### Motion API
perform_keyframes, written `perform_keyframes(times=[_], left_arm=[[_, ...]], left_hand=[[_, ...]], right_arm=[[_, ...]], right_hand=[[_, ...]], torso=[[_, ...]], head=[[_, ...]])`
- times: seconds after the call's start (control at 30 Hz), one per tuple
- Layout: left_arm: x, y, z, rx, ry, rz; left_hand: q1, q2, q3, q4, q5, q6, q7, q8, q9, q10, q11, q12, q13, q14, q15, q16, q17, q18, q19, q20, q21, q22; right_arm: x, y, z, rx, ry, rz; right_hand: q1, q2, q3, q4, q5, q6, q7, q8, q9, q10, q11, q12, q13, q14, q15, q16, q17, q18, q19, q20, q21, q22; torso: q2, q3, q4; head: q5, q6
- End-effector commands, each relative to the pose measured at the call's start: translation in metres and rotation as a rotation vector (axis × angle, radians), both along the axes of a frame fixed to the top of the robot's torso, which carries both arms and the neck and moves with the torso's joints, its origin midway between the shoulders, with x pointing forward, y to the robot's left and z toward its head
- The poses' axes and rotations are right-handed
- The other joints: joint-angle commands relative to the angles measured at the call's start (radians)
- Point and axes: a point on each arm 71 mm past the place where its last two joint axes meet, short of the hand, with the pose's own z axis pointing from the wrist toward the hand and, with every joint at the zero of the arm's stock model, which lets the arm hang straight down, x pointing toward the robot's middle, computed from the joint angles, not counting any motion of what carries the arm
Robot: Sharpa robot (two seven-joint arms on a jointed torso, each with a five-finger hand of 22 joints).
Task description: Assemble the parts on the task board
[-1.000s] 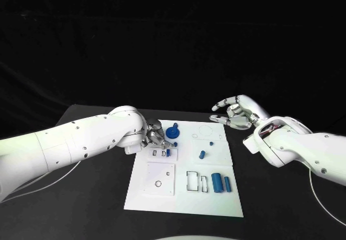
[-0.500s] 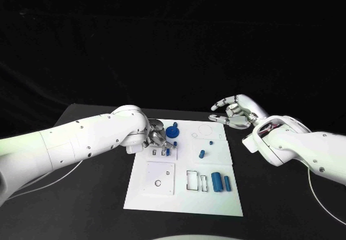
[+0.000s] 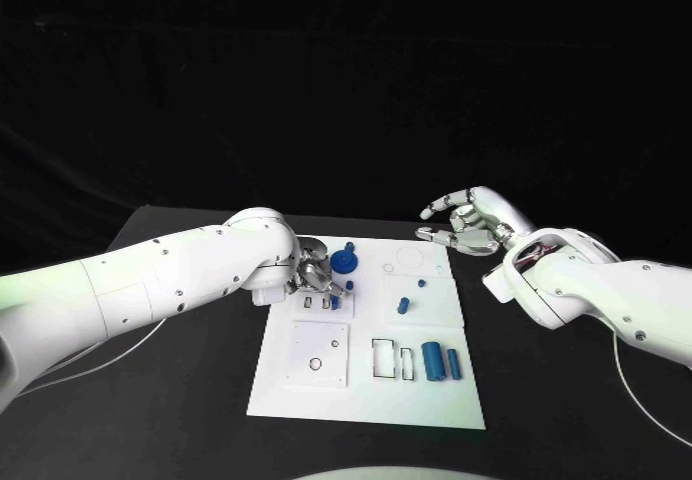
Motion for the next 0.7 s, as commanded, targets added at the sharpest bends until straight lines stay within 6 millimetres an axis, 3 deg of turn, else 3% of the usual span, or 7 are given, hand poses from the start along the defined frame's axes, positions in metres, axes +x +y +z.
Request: perform_keyframes(times=[0.03,0.3,0.7], left_arm=[[-0.0006,-0.0017,-0.0002,0.015,0.016,-0.019],[-0.0009,-0.0028,-0.0011,0.020,0.027,-0.028],[-0.0004,-0.0055,-0.0017,0.017,0.034,-0.032]], left_hand=[[0.013,-0.002,0.005,0.000,0.003,-0.003,-0.006,0.004,0.003,0.006,-0.002,0.007,0.001,0.095,-0.006,0.005,0.233,-0.013,0.006,0.000,0.007,0.003],[0.047,0.013,0.035,0.000,0.006,-0.005,-0.010,0.009,0.018,0.008,-0.006,0.013,0.009,0.095,-0.008,0.006,0.235,-0.013,0.004,-0.001,0.009,0.005],[0.058,0.014,0.049,-0.001,0.005,-0.004,-0.012,0.012,0.026,0.010,-0.007,0.016,0.012,0.096,-0.009,0.007,0.237,-0.014,0.004,-0.002,0.011,0.008]], right_arm=[[-0.0004,0.0016,-0.0008,-0.013,0.004,0.016],[-0.0003,0.0018,-0.0010,-0.012,0.005,0.017],[-0.0002,0.0026,-0.0014,-0.011,0.006,0.019]], right_hand=[[0.003,0.001,0.000,0.006,0.004,0.008,0.000,0.004,0.001,-0.003,-0.005,-0.002,0.071,0.076,-0.003,-0.007,0.145,0.011,0.063,0.002,-0.006,0.218],[0.003,0.002,0.000,0.007,0.005,0.009,0.000,0.005,0.001,-0.003,-0.005,-0.001,0.071,0.076,-0.003,-0.007,0.143,0.011,0.063,0.002,-0.006,0.218],[0.003,0.002,0.000,0.007,0.005,0.009,0.000,0.005,0.001,-0.003,-0.005,-0.001,0.071,0.076,-0.003,-0.007,0.143,0.011,0.063,0.002,-0.006,0.218]], torso=[[0.000,0.0003,-0.0005],[0.000,0.0002,0.0001],[0.000,0.0007,0.0003]], head=[[0.000,-0.002],[-0.003,-0.006],[-0.004,-0.009]])
